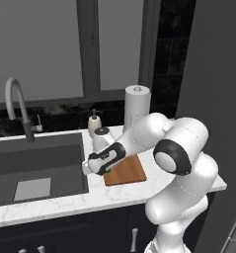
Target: Pick up the sponge from the counter and clean the cutting board by briefly scrubbing or pressing down on the cutting board. Once finished, release the sponge.
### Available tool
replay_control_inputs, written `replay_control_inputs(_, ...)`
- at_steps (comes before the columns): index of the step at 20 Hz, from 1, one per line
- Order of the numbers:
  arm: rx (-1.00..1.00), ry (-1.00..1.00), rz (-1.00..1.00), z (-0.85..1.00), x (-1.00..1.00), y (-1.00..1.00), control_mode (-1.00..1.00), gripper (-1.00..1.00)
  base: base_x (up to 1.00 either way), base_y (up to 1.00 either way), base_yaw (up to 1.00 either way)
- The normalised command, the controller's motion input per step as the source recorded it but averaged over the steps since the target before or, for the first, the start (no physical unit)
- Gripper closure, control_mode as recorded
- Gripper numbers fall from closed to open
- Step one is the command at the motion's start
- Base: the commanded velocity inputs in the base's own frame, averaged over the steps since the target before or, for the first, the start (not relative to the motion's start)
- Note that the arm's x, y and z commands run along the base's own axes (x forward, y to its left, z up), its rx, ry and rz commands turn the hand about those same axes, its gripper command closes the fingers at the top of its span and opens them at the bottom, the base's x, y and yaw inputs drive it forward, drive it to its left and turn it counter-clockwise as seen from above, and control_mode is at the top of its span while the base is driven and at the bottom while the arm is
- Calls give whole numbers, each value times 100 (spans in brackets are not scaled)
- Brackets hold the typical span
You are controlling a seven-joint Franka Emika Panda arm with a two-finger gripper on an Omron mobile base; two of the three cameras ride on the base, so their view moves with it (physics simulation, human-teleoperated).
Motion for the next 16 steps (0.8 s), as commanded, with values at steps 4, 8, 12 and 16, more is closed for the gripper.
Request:
replay_control_inputs(4, 0, 3, 0, -98, -46, -10, -100, 100, 0, 0, 0)
replay_control_inputs(8, 0, 9, 0, -91, -39, -13, -100, 100, 0, 0, 0)
replay_control_inputs(12, 4, -1, 0, -9, -97, -35, -100, 100, 0, 0, 0)
replay_control_inputs(16, 2, -9, 0, -43, -100, -34, -100, 100, 0, 0, 0)
